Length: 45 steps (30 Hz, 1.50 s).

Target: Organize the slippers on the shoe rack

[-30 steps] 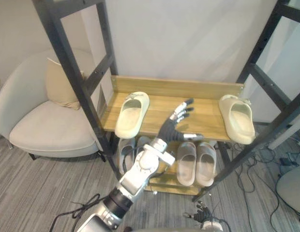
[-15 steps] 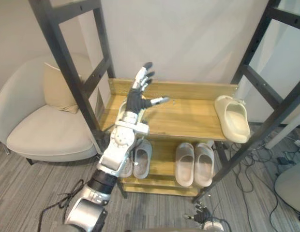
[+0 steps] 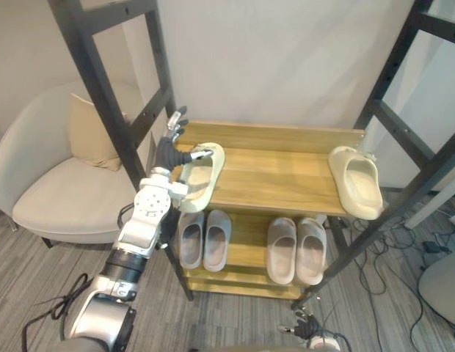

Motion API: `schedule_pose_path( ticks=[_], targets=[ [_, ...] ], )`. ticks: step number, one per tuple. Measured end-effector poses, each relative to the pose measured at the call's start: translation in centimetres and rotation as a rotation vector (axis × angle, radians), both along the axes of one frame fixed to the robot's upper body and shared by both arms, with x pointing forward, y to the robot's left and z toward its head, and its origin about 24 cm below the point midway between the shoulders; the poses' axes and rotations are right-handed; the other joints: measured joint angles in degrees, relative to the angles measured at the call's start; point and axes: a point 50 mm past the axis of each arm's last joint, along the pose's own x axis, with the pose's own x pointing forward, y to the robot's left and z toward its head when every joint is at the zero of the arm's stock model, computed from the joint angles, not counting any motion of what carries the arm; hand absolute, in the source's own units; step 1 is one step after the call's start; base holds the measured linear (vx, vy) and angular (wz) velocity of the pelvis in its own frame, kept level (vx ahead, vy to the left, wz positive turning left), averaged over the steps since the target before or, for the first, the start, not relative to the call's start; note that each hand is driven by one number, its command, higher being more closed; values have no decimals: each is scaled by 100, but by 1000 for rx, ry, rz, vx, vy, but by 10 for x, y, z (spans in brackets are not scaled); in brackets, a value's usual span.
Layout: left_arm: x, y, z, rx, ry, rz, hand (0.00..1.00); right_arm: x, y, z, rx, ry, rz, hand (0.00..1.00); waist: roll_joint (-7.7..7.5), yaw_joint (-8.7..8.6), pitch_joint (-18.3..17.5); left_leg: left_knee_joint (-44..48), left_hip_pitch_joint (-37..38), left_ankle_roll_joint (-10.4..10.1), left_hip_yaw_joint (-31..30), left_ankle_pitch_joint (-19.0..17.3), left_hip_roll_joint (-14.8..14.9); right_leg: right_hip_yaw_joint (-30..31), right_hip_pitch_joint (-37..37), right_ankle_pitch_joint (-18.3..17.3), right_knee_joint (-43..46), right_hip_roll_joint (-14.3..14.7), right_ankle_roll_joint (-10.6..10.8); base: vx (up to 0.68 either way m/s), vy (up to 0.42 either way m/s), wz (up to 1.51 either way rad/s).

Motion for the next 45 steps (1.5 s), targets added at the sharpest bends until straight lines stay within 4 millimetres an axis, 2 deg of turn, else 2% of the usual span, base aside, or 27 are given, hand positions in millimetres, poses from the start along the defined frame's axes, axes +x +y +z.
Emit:
schedule_pose_path(
  ticks=[6, 16, 28, 31, 32, 34, 45],
  targets=[
    [3, 10, -8, 77, 38, 66, 0, -1, 0, 0, 6, 3, 3, 0, 0, -3, 9, -2, 5, -6, 26, -5, 6, -4, 10, -1, -8, 1, -2, 0, 0, 1],
    [6, 16, -20, 180, 100, 104, 0, -1, 1, 3, 9, -20, -1, 0, 44, -18, 41, -2, 0, -18, 119, -40, 18, 41, 5, -2, -66, 7, -2, 0, 1, -2],
    [11, 17, -20, 239, 121, 126, 0, -2, 4, 5, 22, -35, -19, 0, 70, -15, 61, 1, -38, -79, 294, -85, 104, 137, -84, 4, -77, 77, -12, 8, -2, -5],
    [18, 18, -16, 281, 128, 146, 0, -3, 3, 8, 19, -51, -22, 0, 87, -14, 68, 0, -50, -85, 401, -89, 135, 225, -170, 11, -60, 104, -25, -28, 2, -15],
    [19, 18, -15, 283, 127, 148, 100, -3, 3, 8, 18, -54, -23, 0, 95, -13, 74, 0, -52, -86, 427, -90, 136, 243, -189, 12, -48, 105, -26, -25, 10, -20],
    [24, 17, -10, 309, 121, 154, 100, -1, 2, 11, 22, -74, -34, 0, 138, -44, 110, 0, -67, -83, 504, -94, 134, 280, -253, 23, -29, 100, -31, -15, 14, -18],
    [29, 14, 3, 331, 85, 152, 100, -2, 2, 12, 34, -80, -52, 0, 133, -124, 114, 4, -61, -117, 621, -126, 139, 322, -253, 33, -81, 108, -33, 7, 5, -3]
  ],
)
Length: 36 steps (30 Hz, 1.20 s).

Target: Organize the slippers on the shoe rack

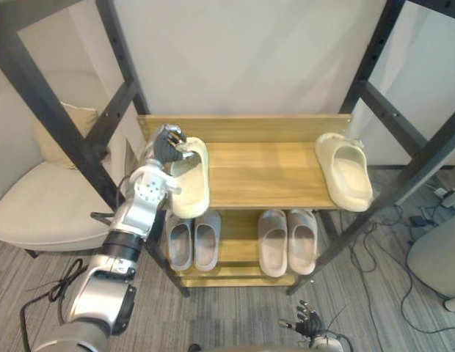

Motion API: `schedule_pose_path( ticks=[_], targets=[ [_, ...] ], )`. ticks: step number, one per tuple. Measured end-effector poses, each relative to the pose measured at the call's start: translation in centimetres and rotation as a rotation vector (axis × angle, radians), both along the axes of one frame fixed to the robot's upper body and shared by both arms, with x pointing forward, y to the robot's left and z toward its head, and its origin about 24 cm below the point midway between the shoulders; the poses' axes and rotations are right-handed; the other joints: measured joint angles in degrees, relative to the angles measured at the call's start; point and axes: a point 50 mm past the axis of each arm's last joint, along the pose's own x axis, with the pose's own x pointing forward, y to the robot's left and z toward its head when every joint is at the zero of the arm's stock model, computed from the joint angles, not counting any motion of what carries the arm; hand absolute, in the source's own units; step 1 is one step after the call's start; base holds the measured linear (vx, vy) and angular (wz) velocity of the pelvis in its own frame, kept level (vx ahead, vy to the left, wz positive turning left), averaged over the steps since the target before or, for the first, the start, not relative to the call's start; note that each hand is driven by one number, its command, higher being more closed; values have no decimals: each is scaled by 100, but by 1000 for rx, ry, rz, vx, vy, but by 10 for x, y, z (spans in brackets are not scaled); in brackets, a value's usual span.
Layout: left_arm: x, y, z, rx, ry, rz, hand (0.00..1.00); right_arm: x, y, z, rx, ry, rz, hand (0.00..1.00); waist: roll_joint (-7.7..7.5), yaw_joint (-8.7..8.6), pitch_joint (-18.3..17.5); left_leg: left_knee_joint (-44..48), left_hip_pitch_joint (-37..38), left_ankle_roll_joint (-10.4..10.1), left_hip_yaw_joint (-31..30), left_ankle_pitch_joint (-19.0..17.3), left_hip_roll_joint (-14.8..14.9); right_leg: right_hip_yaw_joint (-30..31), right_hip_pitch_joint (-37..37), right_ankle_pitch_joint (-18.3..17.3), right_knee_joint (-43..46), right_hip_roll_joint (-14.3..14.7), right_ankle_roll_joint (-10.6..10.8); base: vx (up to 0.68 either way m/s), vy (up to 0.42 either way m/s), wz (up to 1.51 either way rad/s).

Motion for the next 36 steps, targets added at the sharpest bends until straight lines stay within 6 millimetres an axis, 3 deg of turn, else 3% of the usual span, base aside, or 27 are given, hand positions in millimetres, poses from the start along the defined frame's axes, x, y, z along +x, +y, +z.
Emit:
schedule_pose_path(
  ticks=[21, 30, 33, 36],
  targets=[
    [1, -6, 2, 60, -5, -31, 100, 0, 0, 0, 6, -4, -11, 0, 2, -64, -3, 0, 16, 3, 23, 3, -11, 30, 14, 45, -13, 0, 2, -5, 2, 0],
    [-3, -48, 9, 69, -59, -173, 100, 0, -2, 0, 18, -11, -32, 0, 20, -95, -4, 0, 6, 21, 123, -10, -6, 264, -143, 43, 118, 21, -2, -12, 3, -9],
    [-4, -77, 16, 76, -96, -267, 100, 1, -6, 2, 10, -30, -54, 0, 56, -176, 0, 0, 21, 48, 382, -31, -14, 548, -335, 47, 257, 34, 5, -51, 20, -44],
    [-5, -89, 19, 73, -119, -293, 100, 2, -10, 5, -4, -47, -72, 0, 86, -289, 19, 1, 45, 47, 472, -36, -11, 638, -375, 48, 294, 45, 7, -20, 8, -18]
  ],
)
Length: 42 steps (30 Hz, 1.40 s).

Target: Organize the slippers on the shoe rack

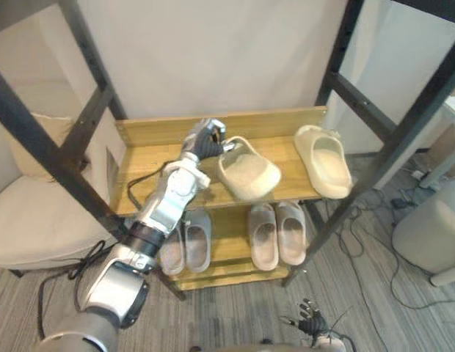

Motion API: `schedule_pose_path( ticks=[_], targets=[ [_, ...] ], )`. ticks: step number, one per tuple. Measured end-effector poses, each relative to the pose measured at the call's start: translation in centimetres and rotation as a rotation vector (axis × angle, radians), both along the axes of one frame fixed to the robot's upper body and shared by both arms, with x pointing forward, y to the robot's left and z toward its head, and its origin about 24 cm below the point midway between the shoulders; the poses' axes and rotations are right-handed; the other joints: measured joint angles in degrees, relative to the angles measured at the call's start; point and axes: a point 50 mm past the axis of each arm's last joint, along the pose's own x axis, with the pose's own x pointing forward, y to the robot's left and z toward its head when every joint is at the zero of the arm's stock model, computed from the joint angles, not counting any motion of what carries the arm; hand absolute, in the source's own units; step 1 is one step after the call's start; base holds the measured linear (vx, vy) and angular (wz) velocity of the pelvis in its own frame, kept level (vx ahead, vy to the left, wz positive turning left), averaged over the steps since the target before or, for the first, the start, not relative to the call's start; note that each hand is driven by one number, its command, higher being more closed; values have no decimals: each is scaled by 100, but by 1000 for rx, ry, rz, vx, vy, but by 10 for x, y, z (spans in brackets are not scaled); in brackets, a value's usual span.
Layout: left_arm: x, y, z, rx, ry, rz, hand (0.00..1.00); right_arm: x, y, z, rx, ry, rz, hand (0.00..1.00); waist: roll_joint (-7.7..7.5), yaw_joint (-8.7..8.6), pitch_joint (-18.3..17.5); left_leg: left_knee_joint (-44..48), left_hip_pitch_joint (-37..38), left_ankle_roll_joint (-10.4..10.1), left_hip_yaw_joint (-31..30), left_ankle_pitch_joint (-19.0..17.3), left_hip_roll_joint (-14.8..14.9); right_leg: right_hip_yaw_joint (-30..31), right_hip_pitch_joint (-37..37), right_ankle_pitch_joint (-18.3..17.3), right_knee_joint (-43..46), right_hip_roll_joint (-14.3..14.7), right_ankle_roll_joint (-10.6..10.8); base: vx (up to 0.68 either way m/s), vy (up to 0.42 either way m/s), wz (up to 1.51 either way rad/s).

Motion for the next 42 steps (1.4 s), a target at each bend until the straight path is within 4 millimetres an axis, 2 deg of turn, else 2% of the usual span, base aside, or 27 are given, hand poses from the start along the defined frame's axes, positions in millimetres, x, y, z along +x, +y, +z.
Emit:
schedule_pose_path(
  ticks=[3, 8, 13, 21, 26, 33, 34, 42],
  targets=[
    [-1, -10, 5, 30, -42, -15, 100, -1, -2, 2, -16, -12, -13, 0, 30, -9, 9, 0, 57, -8, 294, -57, 33, 279, -144, 3, 94, 56, -2, -31, 9, -43],
    [-1, -26, 22, 74, -122, -53, 100, -1, -10, 5, -31, -32, -54, 0, 113, -141, 64, 2, 80, -2, 478, -115, 44, 449, -212, 20, 92, 65, 17, -7, 15, -22],
    [1, -29, 37, 151, -219, -42, 100, -10, -16, 6, -55, -26, -69, 0, 150, -166, 125, 73, 63, -13, 668, -210, 60, 609, -292, 32, 89, 95, 27, 9, 15, -19],
    [6, -21, 48, 370, -343, 18, 100, -19, -20, 6, -79, -12, -81, 0, 176, -230, 196, 227, -29, -43, 793, -338, 103, 746, -392, 37, 86, 138, 23, 5, 2, -9],
    [9, -11, 53, 429, -373, 54, 100, -19, -22, 7, -88, -22, -70, 0, 164, -223, 306, 231, -39, -42, 874, -348, 103, 827, -437, 61, 85, 149, 11, -19, 1, -8],
    [13, -1, 49, 501, -368, 93, 100, -20, -22, 7, -85, -20, -64, 0, 155, -226, 319, 231, -54, -40, 863, -350, 101, 817, -441, 62, 76, 146, 11, 0, 0, 0],
    [13, 0, 49, 515, -369, 95, 0, -21, -22, 7, -85, -21, -64, 0, 154, -225, 320, 231, -59, -40, 857, -350, 101, 812, -441, 62, 74, 145, 11, 0, 0, 0],
    [16, -1, 63, 554, -415, 108, 0, -24, -18, 10, -74, -33, -39, 0, 84, -224, 365, 256, -130, -38, 758, -349, 101, 720, -439, 73, 38, 123, 7, -12, 0, 6]
  ],
)
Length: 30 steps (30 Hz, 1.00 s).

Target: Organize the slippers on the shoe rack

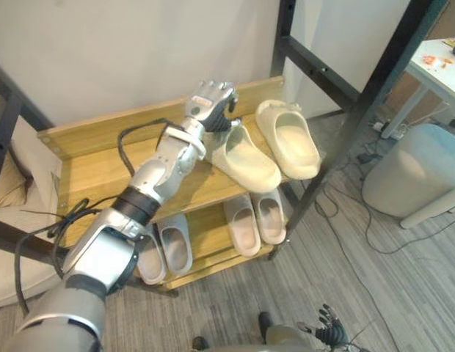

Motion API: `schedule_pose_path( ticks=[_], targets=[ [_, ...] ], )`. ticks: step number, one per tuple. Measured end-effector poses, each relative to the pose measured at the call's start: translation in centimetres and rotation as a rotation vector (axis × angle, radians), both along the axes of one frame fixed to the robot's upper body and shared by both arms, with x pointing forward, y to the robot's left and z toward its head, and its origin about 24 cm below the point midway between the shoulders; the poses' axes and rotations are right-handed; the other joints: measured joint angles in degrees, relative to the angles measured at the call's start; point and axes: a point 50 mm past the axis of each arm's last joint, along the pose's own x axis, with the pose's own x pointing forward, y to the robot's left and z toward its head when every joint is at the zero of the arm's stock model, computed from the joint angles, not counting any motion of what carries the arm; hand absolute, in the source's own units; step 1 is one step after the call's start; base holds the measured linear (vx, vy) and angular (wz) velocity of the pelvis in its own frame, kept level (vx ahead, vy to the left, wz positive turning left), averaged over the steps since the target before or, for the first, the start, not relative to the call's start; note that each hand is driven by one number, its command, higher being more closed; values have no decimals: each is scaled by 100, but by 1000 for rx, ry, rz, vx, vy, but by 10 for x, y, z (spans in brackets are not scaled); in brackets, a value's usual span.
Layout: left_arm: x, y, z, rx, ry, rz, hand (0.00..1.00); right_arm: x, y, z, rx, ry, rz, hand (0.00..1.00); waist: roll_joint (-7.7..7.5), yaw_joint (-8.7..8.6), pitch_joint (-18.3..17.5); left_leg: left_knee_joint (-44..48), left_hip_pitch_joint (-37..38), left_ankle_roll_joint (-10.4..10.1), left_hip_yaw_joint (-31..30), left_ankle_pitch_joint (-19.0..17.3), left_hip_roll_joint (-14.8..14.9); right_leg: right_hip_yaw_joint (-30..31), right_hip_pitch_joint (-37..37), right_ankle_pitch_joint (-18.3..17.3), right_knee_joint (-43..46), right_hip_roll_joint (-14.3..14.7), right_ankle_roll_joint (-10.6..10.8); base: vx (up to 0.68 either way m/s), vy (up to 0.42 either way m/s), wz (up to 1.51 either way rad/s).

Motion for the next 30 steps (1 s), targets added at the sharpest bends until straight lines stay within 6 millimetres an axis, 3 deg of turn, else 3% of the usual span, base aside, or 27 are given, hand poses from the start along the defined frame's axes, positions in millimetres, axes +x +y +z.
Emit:
schedule_pose_path(
  ticks=[13, 17, 21, 24, 30],
  targets=[
    [-1, -5, 0, -33, 8, -21, 0, -2, 2, -1, 9, 5, 10, 0, -51, 2, 29, 15, 16, 1, -29, 0, 1, -50, 101, 56, -99, -17, -12, -6, 0, 2],
    [-13, -3, 10, -308, -12, -71, 0, -2, 3, -1, 11, 12, 10, 0, -53, 20, 31, 16, 15, 3, -71, 1, -1, -89, 155, 74, -159, -28, 1, -6, 0, 3],
    [-33, -6, 3, -527, -12, -141, 0, -3, 3, -2, 12, 21, 9, 0, -54, 49, 34, 9, 52, 6, -199, -2, 5, -211, 319, 73, -244, -41, 0, -1, -5, 16],
    [-51, -2, -20, -786, 56, -175, 0, -5, 3, -4, 15, 41, 5, 0, -55, 114, 34, 14, 100, 7, -303, -1, -2, -318, 406, 71, -284, -65, 0, 9, -7, 14],
    [-77, -4, -50, -1124, 207, -255, 0, -7, 5, -6, 16, 59, 15, 0, -64, 206, 26, 23, 106, 16, -496, 5, -18, -491, 531, 60, -340, -101, 14, -12, -7, 17]
  ],
)
